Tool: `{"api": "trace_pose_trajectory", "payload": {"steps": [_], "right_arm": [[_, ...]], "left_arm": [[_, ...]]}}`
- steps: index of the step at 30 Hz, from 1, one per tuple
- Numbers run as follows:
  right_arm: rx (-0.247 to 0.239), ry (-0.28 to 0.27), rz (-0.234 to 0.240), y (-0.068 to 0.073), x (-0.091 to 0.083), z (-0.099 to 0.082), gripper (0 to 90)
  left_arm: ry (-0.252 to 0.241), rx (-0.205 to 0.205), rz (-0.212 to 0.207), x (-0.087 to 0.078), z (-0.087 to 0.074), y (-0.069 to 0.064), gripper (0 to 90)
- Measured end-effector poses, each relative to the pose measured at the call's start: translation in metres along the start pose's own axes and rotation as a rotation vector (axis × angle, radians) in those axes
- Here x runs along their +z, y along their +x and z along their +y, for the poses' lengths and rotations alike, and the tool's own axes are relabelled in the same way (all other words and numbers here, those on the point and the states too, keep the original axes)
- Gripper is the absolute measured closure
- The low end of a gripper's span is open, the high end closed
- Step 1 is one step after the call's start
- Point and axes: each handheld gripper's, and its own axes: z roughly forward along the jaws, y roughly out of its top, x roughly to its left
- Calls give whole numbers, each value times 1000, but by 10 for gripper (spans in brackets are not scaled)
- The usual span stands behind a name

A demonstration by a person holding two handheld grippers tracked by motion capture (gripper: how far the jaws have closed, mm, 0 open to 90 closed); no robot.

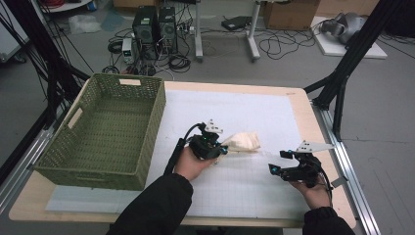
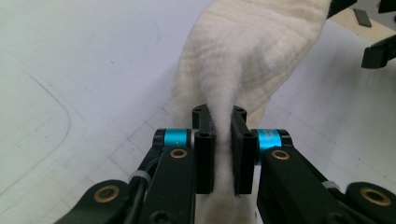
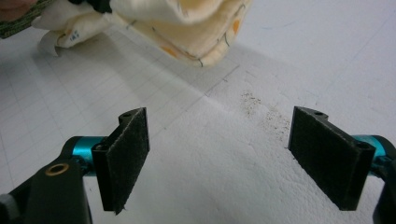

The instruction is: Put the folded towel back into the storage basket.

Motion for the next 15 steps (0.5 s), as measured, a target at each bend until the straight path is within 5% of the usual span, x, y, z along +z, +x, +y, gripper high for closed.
{"api": "trace_pose_trajectory", "payload": {"steps": [5,15], "right_arm": [[-5,7,7,0,2,0,187],[-8,3,6,0,1,0,184]], "left_arm": [[-42,-37,-8,-11,8,7,824],[-10,-32,-27,-6,8,6,824]]}}
